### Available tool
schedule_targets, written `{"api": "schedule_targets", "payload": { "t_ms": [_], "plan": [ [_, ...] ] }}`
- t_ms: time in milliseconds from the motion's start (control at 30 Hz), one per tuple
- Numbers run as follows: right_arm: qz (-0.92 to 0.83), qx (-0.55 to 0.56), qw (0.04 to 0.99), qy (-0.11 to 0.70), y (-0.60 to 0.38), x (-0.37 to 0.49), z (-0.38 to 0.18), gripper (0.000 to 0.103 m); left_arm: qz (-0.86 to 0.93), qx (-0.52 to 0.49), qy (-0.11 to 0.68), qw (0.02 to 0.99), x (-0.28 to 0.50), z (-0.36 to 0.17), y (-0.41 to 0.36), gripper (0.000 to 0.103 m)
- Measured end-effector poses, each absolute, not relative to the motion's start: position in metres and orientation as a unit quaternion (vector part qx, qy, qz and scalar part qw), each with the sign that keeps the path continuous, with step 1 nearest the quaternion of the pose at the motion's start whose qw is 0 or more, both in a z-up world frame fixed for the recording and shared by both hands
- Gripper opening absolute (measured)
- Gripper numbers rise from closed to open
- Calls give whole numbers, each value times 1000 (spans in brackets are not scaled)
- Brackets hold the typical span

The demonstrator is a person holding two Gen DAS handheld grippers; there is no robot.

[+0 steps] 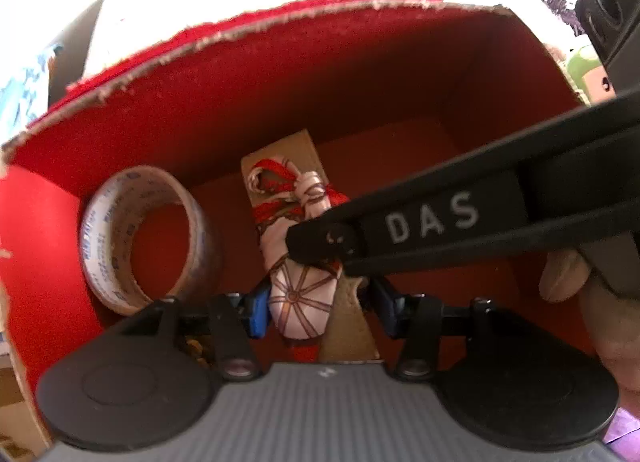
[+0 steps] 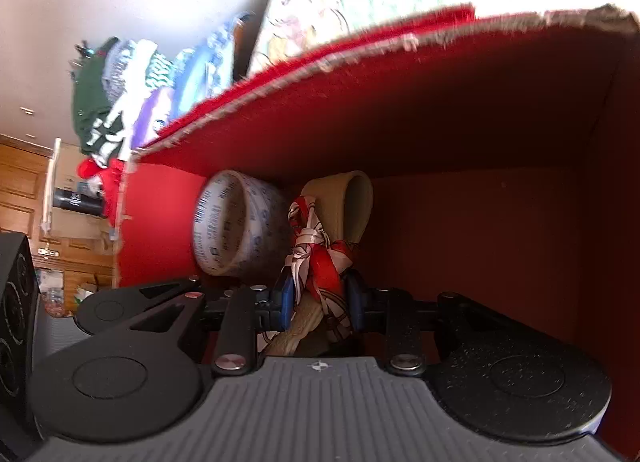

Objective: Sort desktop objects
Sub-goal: 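Lift the wrapped item with the right gripper and carry it over the red box, then lower the wrapped item into the red box beside the tape roll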

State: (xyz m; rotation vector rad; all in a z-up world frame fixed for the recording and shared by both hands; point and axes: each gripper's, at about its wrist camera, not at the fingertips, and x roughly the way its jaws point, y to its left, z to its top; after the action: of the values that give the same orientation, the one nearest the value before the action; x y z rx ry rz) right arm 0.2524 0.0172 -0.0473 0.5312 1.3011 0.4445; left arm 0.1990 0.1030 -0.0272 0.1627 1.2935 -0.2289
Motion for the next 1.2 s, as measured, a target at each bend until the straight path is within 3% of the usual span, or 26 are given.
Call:
{"api": "schedule_targets", "payload": {
  "t_ms": [367,533,1200],
  "plan": [
    [216,265,702,625,14,262,-63,31,-66,62,606,791,200,-28,110,54],
    [216,266,692,636,12,263,-69,33,-65,66,597,797,198,-25,109,60],
    [169,305,746,567,-28,243,-56,31,-100,15,589,802,194,-20,116,64]
  ]
}}
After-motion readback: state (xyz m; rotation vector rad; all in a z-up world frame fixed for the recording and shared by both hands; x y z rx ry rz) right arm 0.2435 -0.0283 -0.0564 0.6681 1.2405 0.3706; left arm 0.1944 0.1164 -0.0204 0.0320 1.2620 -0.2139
